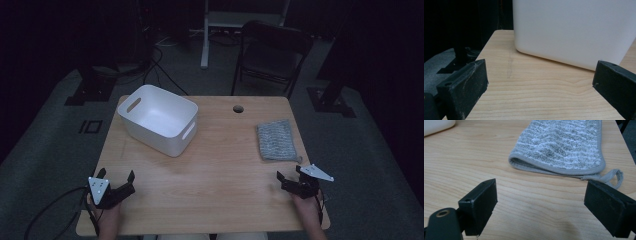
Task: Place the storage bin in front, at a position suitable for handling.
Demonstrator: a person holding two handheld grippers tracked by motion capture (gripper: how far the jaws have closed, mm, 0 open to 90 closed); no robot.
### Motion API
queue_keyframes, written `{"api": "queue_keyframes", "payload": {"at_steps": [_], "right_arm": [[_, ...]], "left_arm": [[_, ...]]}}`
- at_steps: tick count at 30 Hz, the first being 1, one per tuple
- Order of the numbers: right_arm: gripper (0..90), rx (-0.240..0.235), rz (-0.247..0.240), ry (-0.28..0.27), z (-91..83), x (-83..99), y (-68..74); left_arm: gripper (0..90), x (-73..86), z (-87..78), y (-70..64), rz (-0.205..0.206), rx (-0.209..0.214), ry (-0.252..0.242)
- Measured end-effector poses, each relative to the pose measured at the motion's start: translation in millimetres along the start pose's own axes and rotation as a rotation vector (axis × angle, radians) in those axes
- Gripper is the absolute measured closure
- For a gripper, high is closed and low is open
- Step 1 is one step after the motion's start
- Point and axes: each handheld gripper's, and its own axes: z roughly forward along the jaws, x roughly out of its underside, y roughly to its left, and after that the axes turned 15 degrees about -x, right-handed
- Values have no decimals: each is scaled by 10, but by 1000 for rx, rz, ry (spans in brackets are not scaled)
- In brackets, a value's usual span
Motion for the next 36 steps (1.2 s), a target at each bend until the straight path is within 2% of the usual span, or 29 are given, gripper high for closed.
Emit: {"api": "queue_keyframes", "payload": {"at_steps": [4, 7, 10, 15, 17, 18, 20, 21, 26, 33, 36], "right_arm": [[112, 7, -5, 7, 8, 0, 4], [112, 8, 11, 10, 12, -2, -11], [113, -8, 12, 21, 19, -7, -11], [114, -30, 17, 34, 13, -17, -6], [114, -30, 2, 43, 11, -20, 15], [114, -46, 15, 43, 9, -30, 17], [115, -44, 20, 42, 10, -37, 18], [114, -57, 32, 34, 8, -59, 19], [114, -61, 22, 21, 13, -149, 45], [115, -73, 31, -37, 53, -299, 74], [115, -97, 34, -57, 110, -400, 111]], "left_arm": [[0, 0, -5, -14, 15, -12, 0], [0, -1, -6, -24, 23, -19, 1], [0, -5, 4, -27, 17, -17, 6], [0, 5, -15, -27, 16, -13, -17], [0, 3, -10, -27, 16, -14, -11], [0, 1, -8, -29, 20, -13, -7], [0, 0, -7, -35, 27, -14, -6], [0, 2, -10, -44, 32, -15, -12], [0, 3, -14, -47, 36, -15, -15], [0, 3, -15, -47, 40, -11, -16], [0, 4, -16, -45, 40, -10, -17]]}}
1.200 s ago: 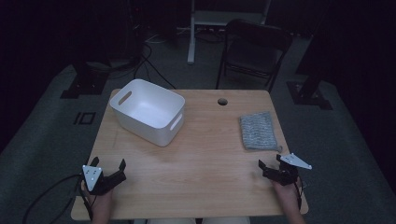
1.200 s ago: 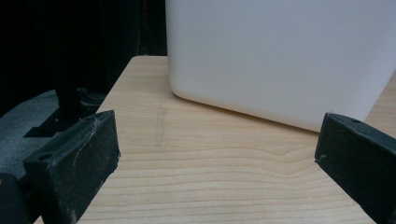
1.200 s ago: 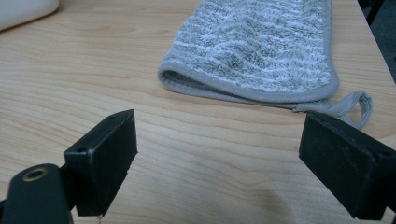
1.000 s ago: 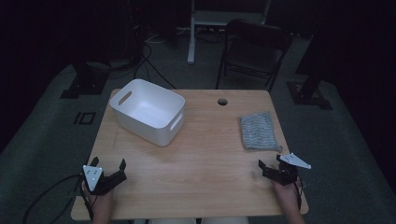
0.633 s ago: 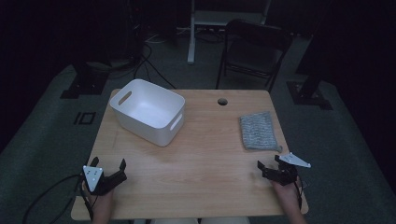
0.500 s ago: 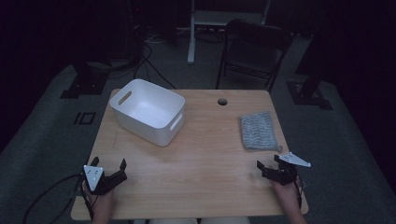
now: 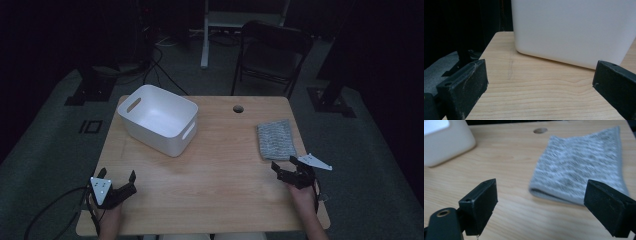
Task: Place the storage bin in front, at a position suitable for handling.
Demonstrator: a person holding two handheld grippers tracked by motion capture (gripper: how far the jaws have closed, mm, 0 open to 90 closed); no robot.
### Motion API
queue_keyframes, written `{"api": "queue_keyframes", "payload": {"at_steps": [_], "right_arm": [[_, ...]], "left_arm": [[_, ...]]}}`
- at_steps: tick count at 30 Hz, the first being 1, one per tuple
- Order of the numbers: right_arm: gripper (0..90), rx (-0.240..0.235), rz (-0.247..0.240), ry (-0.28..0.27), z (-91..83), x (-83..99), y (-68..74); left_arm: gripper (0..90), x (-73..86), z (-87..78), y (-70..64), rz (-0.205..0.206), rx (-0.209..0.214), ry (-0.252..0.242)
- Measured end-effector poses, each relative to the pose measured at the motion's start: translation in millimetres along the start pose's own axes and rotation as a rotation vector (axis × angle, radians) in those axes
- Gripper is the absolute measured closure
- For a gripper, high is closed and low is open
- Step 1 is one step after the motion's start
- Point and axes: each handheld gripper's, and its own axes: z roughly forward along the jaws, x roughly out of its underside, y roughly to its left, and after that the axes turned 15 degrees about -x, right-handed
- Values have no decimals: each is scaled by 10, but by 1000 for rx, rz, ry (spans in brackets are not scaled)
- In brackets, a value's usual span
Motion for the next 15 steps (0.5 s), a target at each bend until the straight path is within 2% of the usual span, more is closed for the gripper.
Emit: {"api": "queue_keyframes", "payload": {"at_steps": [15], "right_arm": [[115, -50, -44, -17, 318, -378, 205]], "left_arm": [[0, -1, 4, 6, -10, -2, 3]]}}
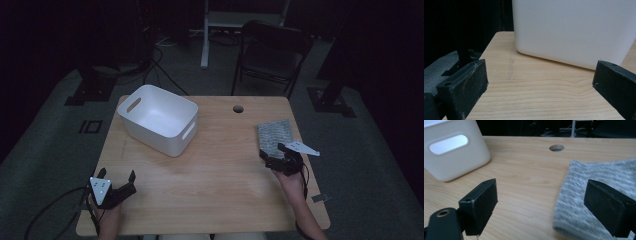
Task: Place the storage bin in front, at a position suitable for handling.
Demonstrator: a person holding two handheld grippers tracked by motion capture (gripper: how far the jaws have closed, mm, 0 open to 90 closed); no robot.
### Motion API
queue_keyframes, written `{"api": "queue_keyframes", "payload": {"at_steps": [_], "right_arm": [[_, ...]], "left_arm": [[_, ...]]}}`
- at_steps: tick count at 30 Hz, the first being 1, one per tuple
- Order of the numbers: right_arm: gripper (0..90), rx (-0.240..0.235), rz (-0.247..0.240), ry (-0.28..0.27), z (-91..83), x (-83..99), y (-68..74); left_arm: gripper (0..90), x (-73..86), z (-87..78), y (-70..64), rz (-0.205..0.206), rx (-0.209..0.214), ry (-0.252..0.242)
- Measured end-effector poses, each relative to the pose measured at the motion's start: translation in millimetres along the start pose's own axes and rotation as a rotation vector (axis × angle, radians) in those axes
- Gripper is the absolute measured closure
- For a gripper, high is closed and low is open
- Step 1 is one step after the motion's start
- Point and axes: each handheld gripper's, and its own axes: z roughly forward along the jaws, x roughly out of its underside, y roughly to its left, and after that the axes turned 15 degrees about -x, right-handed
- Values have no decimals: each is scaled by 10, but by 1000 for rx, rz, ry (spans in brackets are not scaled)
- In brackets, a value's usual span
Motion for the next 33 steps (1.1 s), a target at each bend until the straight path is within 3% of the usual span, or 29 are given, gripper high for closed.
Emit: {"api": "queue_keyframes", "payload": {"at_steps": [7, 18, 28, 33], "right_arm": [[114, -32, -36, -17, 137, -168, 128], [144, -101, -66, 5, 398, -450, 354], [164, -97, -169, 32, 648, -685, 597], [165, -88, -175, 30, 757, -746, 647]], "left_arm": [[0, 0, 0, 6, -3, 2, 1], [0, 1, -2, 6, -2, 6, -2], [0, 2, -2, 11, -5, 7, -2], [0, 2, -2, 13, -8, 9, -3]]}}
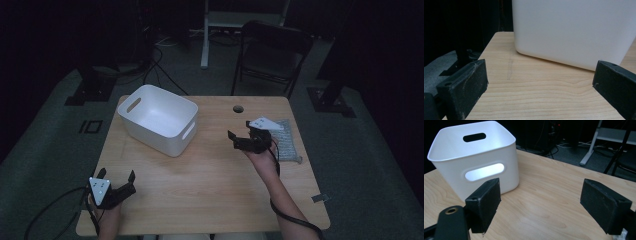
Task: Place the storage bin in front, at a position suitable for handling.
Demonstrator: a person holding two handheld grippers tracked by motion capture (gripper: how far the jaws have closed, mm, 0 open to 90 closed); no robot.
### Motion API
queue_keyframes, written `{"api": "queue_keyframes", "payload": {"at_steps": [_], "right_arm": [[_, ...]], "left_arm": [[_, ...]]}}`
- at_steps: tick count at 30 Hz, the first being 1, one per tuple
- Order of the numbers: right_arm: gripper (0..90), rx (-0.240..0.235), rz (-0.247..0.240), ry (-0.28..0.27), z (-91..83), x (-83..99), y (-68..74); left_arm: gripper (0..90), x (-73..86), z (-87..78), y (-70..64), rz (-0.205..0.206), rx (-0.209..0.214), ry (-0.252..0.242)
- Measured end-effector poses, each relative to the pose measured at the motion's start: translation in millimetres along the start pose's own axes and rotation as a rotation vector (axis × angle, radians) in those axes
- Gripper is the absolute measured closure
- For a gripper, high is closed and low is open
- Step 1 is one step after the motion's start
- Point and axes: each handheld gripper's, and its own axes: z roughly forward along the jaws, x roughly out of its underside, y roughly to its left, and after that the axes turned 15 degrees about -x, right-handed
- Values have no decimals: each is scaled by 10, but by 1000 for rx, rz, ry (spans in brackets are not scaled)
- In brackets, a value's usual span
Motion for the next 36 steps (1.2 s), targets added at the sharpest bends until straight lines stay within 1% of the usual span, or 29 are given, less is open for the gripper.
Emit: {"api": "queue_keyframes", "payload": {"at_steps": [1, 3, 4, 6, 9, 11, 15, 16, 18, 20, 22, 23, 24, 25, 26, 30, 33, 35, 36], "right_arm": [[185, 3, -1, -1, 21, -9, 7], [202, -44, 28, 23, 78, -37, -13], [204, -62, 34, 29, 109, -49, -15], [217, -58, 25, 38, 174, -87, 10], [234, -85, 31, 22, 270, -175, 40], [241, -96, 23, 14, 346, -238, 67], [259, -120, 31, 25, 529, -342, 118], [259, -121, 30, 25, 572, -361, 133], [259, -110, 22, 13, 649, -397, 163], [259, -121, 29, 11, 728, -439, 174], [260, -119, 29, 12, 808, -478, 187], [270, -125, 33, 18, 858, -502, 192], [310, -124, 31, 24, 886, -515, 197], [324, -118, 27, 26, 917, -531, 209], [322, -126, 29, 27, 952, -549, 213], [318, -113, 26, 49, 1107, -609, 226], [332, -99, 25, 58, 1211, -646, 229], [332, -103, 32, 58, 1235, -654, 223], [332, -81, 30, 70, 1304, -680, 212]], "left_arm": [[0, 0, -1, 0, 0, 0, -1], [0, 0, -1, -1, 1, 0, -1], [0, 1, -3, -1, 2, 1, -1], [0, 1, -3, 0, 2, 0, -1], [0, 1, -2, 0, -1, -1, -1], [0, 1, -2, 0, -2, 0, -2], [0, 2, -3, 0, -6, -2, -5], [0, 2, -2, 0, -6, -1, -5], [0, 2, -3, 3, -10, 1, -5], [0, 2, -3, 6, -11, 3, -5], [0, 3, -1, 9, -15, 2, -5], [0, 3, -1, 11, -14, 2, -4], [0, 2, -1, 12, -15, 3, -4], [0, 2, -1, 12, -16, 3, -3], [0, 2, -1, 13, -16, 4, -3], [0, 4, -1, 13, -22, 6, -7], [0, 4, -3, 9, -15, 7, -9], [0, 5, -3, 13, -20, 13, -10], [0, 5, -2, 17, -26, 18, -9]]}}
